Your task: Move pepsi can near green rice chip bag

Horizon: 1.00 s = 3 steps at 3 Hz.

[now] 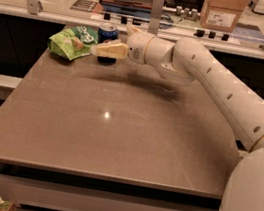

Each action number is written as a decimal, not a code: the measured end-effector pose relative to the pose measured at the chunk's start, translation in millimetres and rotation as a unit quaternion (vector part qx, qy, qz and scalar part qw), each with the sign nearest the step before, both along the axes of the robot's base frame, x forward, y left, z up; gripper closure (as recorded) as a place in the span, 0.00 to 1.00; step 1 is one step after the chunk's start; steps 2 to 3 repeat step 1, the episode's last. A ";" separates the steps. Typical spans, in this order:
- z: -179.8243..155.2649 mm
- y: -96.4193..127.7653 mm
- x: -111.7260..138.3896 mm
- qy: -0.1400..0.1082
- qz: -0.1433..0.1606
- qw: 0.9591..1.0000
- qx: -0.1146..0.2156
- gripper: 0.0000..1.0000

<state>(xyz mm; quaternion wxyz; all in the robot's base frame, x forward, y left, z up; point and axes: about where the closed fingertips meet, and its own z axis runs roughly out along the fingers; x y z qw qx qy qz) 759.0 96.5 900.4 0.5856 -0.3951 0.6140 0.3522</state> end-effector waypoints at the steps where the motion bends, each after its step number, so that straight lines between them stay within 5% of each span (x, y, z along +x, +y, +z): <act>1: 0.0 0.1 0.0 0.000 0.000 1.000 0.000 0.00; 3: 0.0 0.1 0.0 0.000 0.000 1.000 0.000 0.00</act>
Offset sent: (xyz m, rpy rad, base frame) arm 0.0000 0.0000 0.0000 0.0000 0.0000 0.0000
